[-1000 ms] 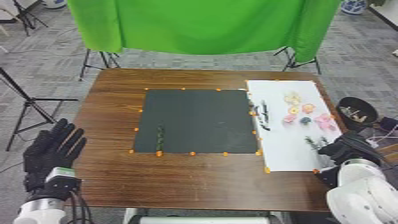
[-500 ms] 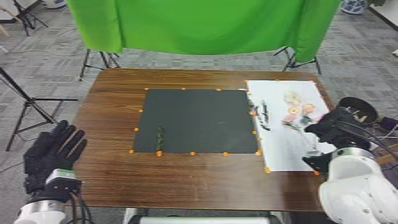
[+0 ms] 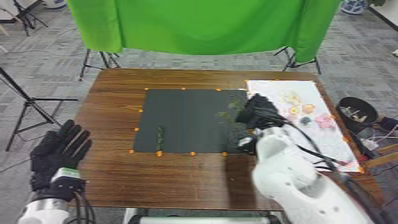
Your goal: Arrange flowers
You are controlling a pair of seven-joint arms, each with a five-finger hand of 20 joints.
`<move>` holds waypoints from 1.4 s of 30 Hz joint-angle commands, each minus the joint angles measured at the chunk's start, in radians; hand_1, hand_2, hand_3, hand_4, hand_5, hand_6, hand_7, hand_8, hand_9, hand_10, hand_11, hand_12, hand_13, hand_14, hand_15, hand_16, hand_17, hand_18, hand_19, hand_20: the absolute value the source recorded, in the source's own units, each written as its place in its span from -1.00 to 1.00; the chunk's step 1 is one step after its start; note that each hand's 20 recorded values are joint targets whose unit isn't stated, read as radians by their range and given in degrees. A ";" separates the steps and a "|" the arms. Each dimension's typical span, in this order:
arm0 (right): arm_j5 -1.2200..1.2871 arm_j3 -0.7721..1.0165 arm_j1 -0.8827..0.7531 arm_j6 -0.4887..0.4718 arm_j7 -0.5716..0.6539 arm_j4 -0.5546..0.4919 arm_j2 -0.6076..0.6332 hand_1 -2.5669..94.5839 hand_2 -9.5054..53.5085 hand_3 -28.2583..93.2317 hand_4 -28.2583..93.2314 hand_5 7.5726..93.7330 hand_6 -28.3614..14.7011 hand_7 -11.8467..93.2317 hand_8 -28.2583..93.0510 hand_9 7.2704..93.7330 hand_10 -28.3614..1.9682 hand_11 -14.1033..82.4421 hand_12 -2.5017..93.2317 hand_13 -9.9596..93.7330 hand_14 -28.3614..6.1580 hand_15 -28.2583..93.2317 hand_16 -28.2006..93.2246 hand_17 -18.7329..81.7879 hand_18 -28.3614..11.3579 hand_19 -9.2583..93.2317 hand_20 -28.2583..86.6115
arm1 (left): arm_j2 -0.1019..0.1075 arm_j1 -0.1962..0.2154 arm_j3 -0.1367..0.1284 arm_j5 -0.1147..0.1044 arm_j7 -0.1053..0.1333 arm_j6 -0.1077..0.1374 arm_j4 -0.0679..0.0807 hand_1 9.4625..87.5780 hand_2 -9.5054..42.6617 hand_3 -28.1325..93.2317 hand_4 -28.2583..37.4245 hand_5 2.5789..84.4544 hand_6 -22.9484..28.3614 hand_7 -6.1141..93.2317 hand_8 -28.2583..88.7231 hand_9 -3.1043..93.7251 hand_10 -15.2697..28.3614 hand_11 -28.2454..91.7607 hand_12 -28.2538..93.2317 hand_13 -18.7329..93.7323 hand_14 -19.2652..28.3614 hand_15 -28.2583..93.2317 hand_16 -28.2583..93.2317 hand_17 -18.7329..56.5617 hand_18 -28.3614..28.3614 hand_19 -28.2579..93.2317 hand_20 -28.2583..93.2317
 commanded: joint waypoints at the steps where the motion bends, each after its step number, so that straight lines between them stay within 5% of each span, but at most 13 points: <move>1: -0.022 -0.140 0.133 -0.032 0.048 0.157 -0.192 -0.02 -1.00 0.85 -0.84 0.52 0.27 0.28 -0.33 0.88 0.11 -0.42 -0.06 0.57 -0.08 0.14 0.01 -0.09 -0.74 0.57 -0.09 | 0.015 -0.031 0.032 0.012 -0.046 0.010 0.009 -0.53 0.04 0.67 -0.99 -0.05 0.28 -0.53 -0.67 -0.28 0.43 -0.10 -0.36 -0.25 0.51 0.12 -0.68 -0.68 0.50 0.07 -0.40; 16: -0.071 -0.195 0.084 -0.042 0.141 0.221 -0.307 0.00 -1.00 0.75 -0.90 0.48 0.15 0.21 -0.29 0.76 -0.12 -0.21 -0.26 0.53 -0.30 0.26 -0.21 -0.12 -0.90 0.63 -0.14 | 0.031 -0.077 0.052 0.026 -0.112 0.009 0.027 -0.53 0.05 0.67 -0.99 -0.05 0.28 -0.53 -0.67 -0.28 0.43 -0.10 -0.36 -0.25 0.51 0.12 -0.68 -0.68 0.51 0.08 -0.40; 25: -0.059 -0.189 0.078 -0.053 0.137 0.190 -0.309 -0.07 -1.00 0.79 -0.95 0.40 0.01 -0.12 -0.40 0.65 -0.29 -0.09 -0.43 0.49 -0.35 0.25 -0.25 -0.13 -0.94 0.63 -0.15 | 0.024 -0.073 0.052 0.024 -0.108 0.011 0.028 -0.53 0.04 0.67 -0.99 -0.05 0.28 -0.53 -0.67 -0.28 0.42 -0.09 -0.36 -0.25 0.51 0.12 -0.68 -0.68 0.51 0.08 -0.40; 30: -0.057 -0.193 0.082 -0.034 0.130 0.176 -0.296 -0.13 -1.00 0.84 -0.94 0.40 0.00 -0.25 -0.71 0.63 -0.33 -0.06 -0.49 0.49 -0.36 0.25 -0.25 -0.13 -0.95 0.64 -0.16 | 0.022 -0.064 0.051 0.021 -0.093 0.010 0.025 -0.53 0.04 0.67 -0.99 -0.05 0.28 -0.53 -0.67 -0.28 0.43 -0.09 -0.36 -0.25 0.51 0.13 -0.68 -0.68 0.51 0.08 -0.40; 37: -0.085 -0.201 0.099 0.042 0.099 0.116 -0.243 -0.15 -1.00 0.83 -0.94 0.39 -0.02 -0.32 -0.73 0.62 -0.33 -0.06 -0.49 0.49 -0.36 0.24 -0.26 -0.13 -0.95 0.64 -0.16 | 0.009 -0.053 0.052 0.014 -0.069 0.003 0.024 -0.53 0.04 0.67 -0.99 -0.05 0.28 -0.53 -0.67 -0.28 0.43 -0.09 -0.36 -0.25 0.51 0.12 -0.68 -0.68 0.51 0.08 -0.40; 42: -0.103 -0.164 0.075 -0.028 0.061 0.044 -0.170 -0.17 -1.00 0.82 -0.93 0.35 -0.05 -0.39 -0.73 0.59 -0.38 -0.10 -0.51 0.48 -0.38 0.23 -0.26 -0.13 -0.95 0.64 -0.17 | -0.003 -0.031 0.037 0.010 -0.046 -0.001 0.018 -0.53 0.04 0.67 -0.99 -0.05 0.28 -0.52 -0.67 -0.28 0.43 -0.10 -0.36 -0.25 0.51 0.13 -0.68 -0.68 0.51 0.08 -0.40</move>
